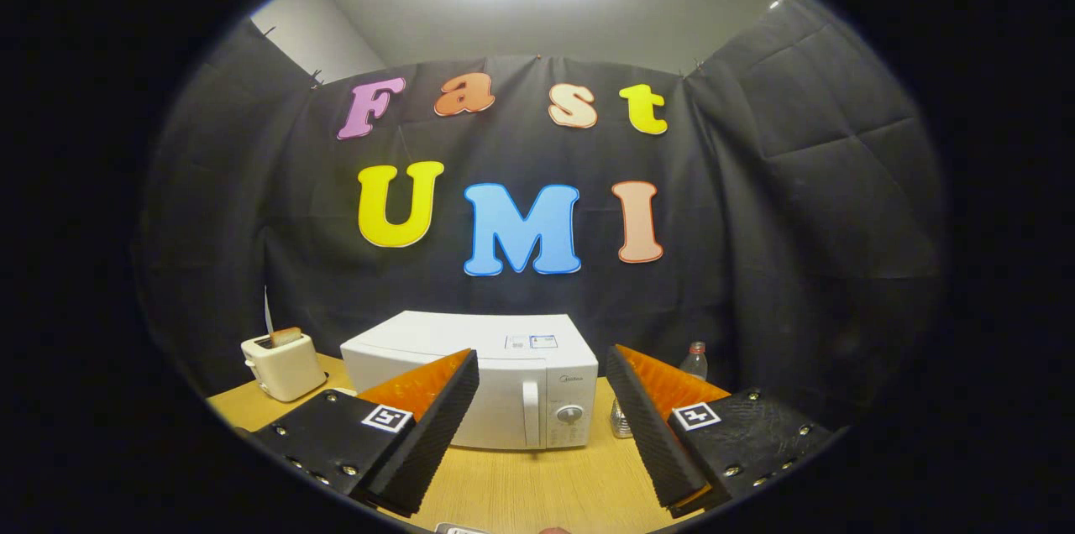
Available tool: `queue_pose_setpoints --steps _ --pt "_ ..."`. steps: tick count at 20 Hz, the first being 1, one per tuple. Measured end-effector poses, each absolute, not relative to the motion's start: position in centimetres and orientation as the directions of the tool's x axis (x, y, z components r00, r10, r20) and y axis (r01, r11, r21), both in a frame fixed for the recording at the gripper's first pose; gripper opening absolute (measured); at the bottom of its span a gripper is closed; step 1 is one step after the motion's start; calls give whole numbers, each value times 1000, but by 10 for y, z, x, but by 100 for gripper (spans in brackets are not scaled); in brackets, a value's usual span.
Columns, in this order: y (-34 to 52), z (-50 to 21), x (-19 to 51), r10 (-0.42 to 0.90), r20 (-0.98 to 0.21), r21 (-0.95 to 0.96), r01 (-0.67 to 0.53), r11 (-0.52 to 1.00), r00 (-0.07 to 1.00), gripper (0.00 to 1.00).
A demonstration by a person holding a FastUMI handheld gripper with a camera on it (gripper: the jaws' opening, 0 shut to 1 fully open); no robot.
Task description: Open the microwave, put the food inside, and close the microwave door.
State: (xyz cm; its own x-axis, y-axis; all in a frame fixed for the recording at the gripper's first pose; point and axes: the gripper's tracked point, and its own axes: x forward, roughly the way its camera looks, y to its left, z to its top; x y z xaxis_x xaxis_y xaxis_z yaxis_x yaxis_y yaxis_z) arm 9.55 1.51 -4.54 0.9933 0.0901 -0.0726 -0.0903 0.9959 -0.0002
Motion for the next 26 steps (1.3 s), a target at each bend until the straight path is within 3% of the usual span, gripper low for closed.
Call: queue_pose_setpoints --steps 22,26 --pt "30 -206 229 164 -354 -16 -181 983 921 97" --pt "37 -232 237 173 -416 -2 -191 982 893 83"
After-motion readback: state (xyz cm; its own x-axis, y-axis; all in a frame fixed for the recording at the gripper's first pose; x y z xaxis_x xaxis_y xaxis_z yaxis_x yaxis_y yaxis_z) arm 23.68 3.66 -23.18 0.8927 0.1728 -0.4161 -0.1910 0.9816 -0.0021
